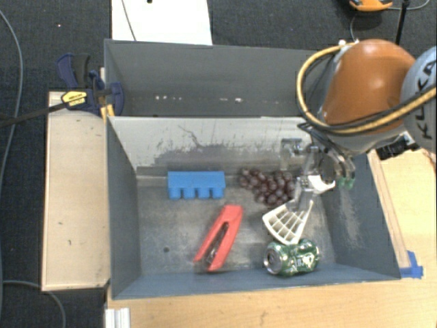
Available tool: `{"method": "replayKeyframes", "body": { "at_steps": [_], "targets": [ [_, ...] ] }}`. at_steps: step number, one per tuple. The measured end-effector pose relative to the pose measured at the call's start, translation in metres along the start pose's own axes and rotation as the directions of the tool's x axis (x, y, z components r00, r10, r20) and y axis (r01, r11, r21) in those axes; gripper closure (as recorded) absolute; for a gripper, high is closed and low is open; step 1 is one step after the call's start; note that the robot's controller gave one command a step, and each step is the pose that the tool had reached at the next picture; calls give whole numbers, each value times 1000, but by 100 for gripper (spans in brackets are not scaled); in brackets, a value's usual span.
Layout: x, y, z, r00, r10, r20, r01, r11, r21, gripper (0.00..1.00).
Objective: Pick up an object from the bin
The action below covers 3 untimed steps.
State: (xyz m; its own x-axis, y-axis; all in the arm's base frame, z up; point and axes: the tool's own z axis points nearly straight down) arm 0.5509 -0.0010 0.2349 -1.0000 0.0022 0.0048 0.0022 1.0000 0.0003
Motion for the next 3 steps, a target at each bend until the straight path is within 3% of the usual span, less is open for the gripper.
{"method": "replayKeyframes", "body": {
  "at_steps": [1,2,3],
  "targets": [
    [-1,0,-5,1000,0,9,0,1000,0,0],
    [3,-20,36,986,-165,9,165,986,1,0],
    [11,-64,76,954,-299,9,299,954,3,0]
  ]
}}
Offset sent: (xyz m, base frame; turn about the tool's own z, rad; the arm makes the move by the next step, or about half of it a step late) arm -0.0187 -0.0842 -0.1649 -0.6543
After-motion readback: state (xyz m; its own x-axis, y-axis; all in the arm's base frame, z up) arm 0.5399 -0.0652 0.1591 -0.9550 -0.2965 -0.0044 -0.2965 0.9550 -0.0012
